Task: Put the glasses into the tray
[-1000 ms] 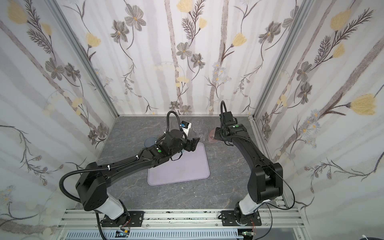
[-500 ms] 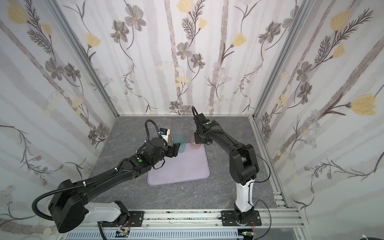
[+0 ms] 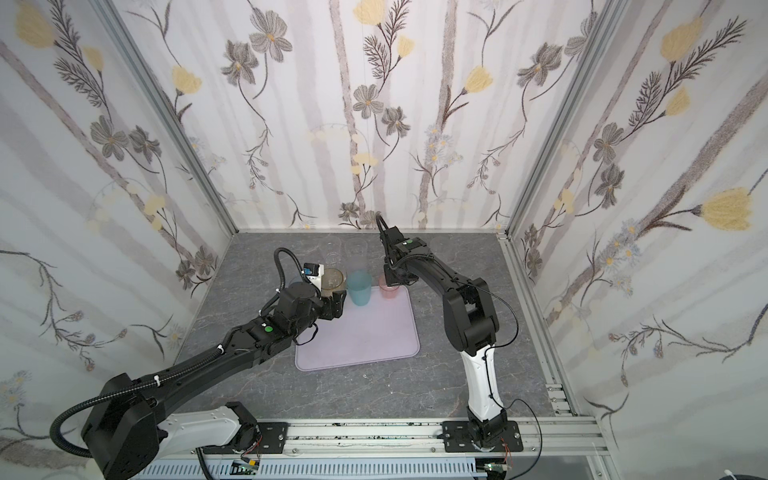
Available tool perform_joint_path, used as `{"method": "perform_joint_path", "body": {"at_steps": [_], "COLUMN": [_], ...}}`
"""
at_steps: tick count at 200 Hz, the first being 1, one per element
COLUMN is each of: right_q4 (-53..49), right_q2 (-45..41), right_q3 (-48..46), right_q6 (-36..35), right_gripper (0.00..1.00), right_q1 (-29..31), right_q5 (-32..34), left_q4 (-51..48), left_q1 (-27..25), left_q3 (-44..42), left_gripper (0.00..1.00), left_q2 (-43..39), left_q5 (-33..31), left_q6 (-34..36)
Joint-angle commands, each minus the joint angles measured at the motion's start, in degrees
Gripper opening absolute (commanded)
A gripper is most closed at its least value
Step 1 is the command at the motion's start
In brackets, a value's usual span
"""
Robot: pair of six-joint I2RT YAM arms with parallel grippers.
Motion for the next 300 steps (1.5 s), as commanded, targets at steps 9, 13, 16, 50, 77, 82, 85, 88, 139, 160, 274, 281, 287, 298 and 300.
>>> {"method": "perform_joint_path", "body": {"at_steps": [9, 13, 16, 50, 77, 82, 85, 88, 139, 160, 274, 281, 287, 298, 300], "right_q4": [-0.09, -0.19, -0.21, -0.43, -0.43, -0.52, -0.54, -0.54, -1.07, 1.26, 9.32, 9.44, 9.56, 9.86, 9.92], "right_q2": [1.36, 1.39, 1.53, 1.77, 1.04, 0.81, 0.64, 0.53, -5.54, -9.8, -16.39, -16.51, -16.66, -16.83, -16.88], "right_q3": [1.61, 1.7, 1.78, 1.88, 1.93, 2.03, 2.08, 2.1, 1.97, -1.22, -11.75, -12.14, -12.41, -13.02, -13.16], "right_q6": [-0.84, -0.87, -0.9, -0.9, -0.83, -0.86, -0.78, -0.74, 0.36, 1.94, 4.43, 4.43, 4.45, 4.45, 4.45], "right_gripper": [0.01, 0.02, 0.02, 0.08, 0.19, 0.21, 0.22, 0.24, 0.37, 0.41, 0.4, 0.4, 0.4, 0.39, 0.39], "right_q1": [0.05, 0.05, 0.05, 0.06, 0.04, 0.0, 0.03, 0.05, -0.8, -1.42, -2.59, -2.59, -2.58, -2.58, -2.58], "right_q5": [1.78, 1.78, 1.78, 2.05, 1.49, 1.37, 1.24, 1.11, -1.09, -2.34, -6.03, -6.16, -6.28, -6.3, -6.26], "left_q4": [0.84, 0.84, 0.84, 0.84, 0.84, 0.84, 0.84, 0.84, 0.69, 0.75, 4.85, 5.26, 5.59, 6.15, 6.3], "left_q1": [0.89, 1.05, 1.14, 2.12, 2.91, 3.13, 3.29, 3.5, 9.11, 9.9, 12.11, 12.21, 12.33, 12.68, 12.73], "left_q3": [-0.93, -1.02, -1.08, -1.8, -2.56, -2.77, -2.91, -3.08, -9.57, -13.07, -16.42, -16.44, -16.5, -16.28, -16.27], "left_gripper": [0.83, 0.83, 0.83, 0.83, 0.83, 0.83, 0.83, 0.83, 0.77, 0.71, 0.5, 0.49, 0.49, 0.49, 0.49], "left_q2": [-0.65, -0.65, -0.73, -0.9, -1.05, -1.14, -1.21, -1.26, -5.83, -7.32, -0.94, -0.83, -0.62, -0.18, -0.1], "left_q5": [-0.01, 0.01, 0.06, 0.54, 0.87, 1.01, 1.17, 1.42, 6.16, 6.52, 0.86, 0.59, 0.23, -0.22, -0.24], "left_q6": [-0.72, -0.8, -0.81, -0.89, -1.03, -1.11, -1.22, -1.39, -7.09, -9.81, -9.38, -9.24, -9.06, -8.9, -8.9]}}
